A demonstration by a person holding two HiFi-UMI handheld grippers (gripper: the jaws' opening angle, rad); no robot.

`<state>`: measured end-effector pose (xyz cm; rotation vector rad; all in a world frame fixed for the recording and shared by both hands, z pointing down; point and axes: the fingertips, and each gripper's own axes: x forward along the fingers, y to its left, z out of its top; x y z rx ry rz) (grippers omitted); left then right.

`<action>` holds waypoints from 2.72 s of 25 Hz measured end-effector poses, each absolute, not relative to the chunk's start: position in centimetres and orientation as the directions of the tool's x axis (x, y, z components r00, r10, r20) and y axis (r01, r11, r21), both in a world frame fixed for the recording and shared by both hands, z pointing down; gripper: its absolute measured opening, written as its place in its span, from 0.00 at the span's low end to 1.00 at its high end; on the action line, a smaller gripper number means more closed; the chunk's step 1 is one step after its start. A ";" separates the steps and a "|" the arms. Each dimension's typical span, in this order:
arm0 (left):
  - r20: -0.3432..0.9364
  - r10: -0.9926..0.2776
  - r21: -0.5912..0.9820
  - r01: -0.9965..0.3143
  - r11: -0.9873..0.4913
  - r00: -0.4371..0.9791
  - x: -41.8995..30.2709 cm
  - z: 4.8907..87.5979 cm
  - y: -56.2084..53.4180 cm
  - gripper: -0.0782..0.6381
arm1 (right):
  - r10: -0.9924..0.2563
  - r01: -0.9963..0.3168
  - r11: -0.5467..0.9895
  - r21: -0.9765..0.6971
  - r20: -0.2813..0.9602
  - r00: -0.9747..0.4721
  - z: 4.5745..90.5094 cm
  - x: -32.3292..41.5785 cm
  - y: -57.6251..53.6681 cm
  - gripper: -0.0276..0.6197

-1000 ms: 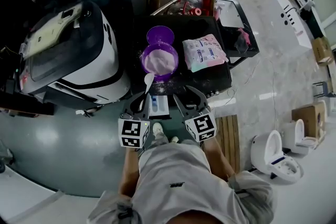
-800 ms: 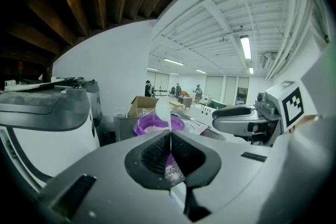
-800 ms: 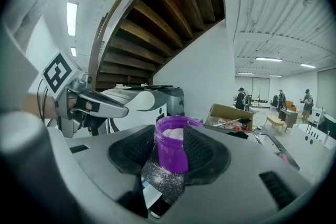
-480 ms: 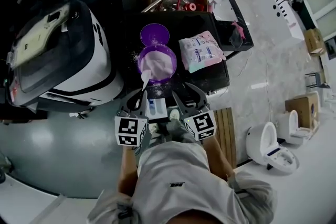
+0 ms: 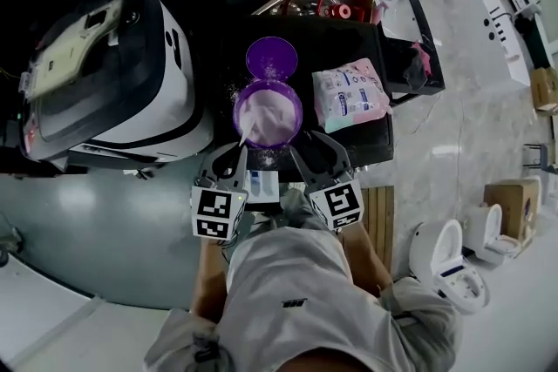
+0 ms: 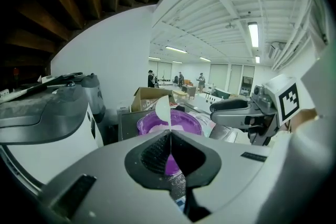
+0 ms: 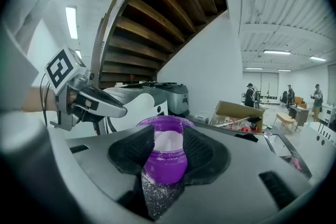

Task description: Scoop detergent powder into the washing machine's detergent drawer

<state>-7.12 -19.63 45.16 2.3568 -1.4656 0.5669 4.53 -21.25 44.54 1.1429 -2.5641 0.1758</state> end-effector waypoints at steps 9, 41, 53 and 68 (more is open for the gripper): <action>0.600 -0.722 0.012 -0.906 -0.423 0.345 -4.7 46.1 -22.8 0.13 | -0.614 -0.669 0.742 -0.047 0.352 -0.706 45.1 5.4 -25.0 0.30; 0.962 -0.223 -0.036 -0.743 -0.668 0.154 -3.8 53.2 -27.0 0.13 | -0.603 -0.665 0.743 -0.077 0.356 -0.714 47.1 6.8 -29.9 0.30; 0.979 -0.058 0.088 -0.657 -0.748 0.197 -1.8 54.5 -26.2 0.13 | -0.626 -0.693 0.716 -0.083 0.363 -0.690 46.8 7.5 -30.7 0.30; 0.935 0.044 0.256 -0.585 -0.769 0.351 1.2 53.7 -23.9 0.13 | -0.638 -0.703 0.706 -0.084 0.356 -0.683 46.6 8.1 -30.3 0.30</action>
